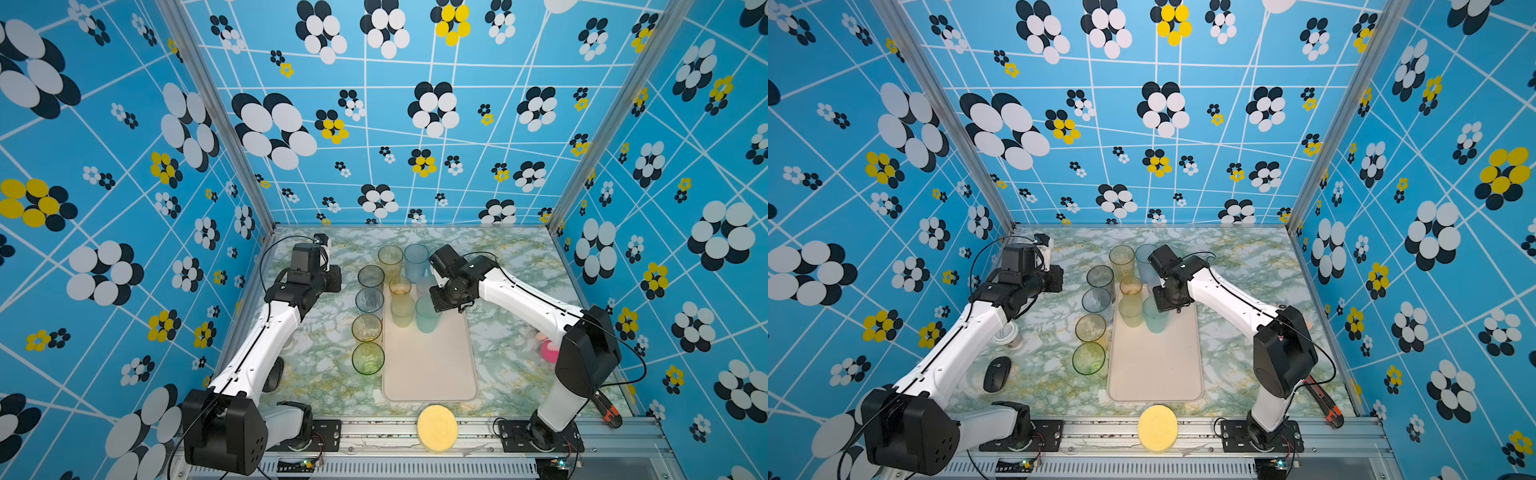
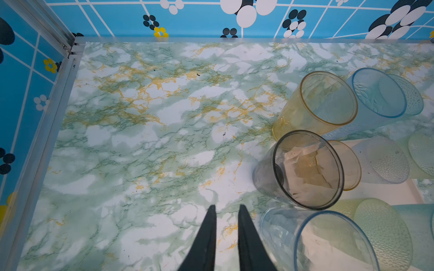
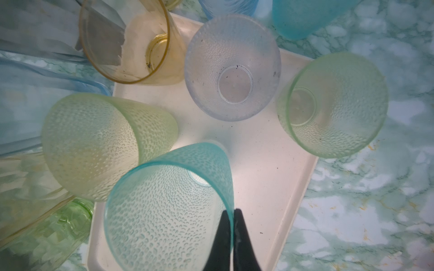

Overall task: Place the glasses into the tray
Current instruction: 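Lower the teal cup onto the tray with the right gripper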

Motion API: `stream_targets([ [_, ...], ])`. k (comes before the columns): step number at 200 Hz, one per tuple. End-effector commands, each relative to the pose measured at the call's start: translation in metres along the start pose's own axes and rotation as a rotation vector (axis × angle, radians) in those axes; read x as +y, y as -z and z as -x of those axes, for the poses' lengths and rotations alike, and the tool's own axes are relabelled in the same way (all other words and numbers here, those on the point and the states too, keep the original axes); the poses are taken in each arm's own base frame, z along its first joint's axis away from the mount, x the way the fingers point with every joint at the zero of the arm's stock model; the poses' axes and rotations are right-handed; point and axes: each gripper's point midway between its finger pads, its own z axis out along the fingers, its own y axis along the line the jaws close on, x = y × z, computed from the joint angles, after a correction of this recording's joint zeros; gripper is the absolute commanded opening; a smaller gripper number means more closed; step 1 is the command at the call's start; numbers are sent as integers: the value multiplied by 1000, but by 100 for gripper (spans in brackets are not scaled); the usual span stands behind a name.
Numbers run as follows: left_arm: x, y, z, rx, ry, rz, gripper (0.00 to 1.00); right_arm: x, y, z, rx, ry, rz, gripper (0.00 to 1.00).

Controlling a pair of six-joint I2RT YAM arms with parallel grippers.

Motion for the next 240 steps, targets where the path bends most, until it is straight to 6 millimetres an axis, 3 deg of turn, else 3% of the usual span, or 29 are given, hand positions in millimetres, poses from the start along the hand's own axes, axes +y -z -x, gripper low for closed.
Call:
stream_targets([
  [1,0,-2,0,10,-21,4,20,-2,2,12,-25,-9,-16,1],
  [83,-1,-2,0,12,-23,2,20,-16,-6,19,-39,-49,-20,1],
  [163,-1,-3,0,17,-21,2,20,-13,-14,19,-25,-54,-2,2],
  [240,-1,-2,1,14,-22,0,20,-14,-10,19,-31,-53,0,9],
])
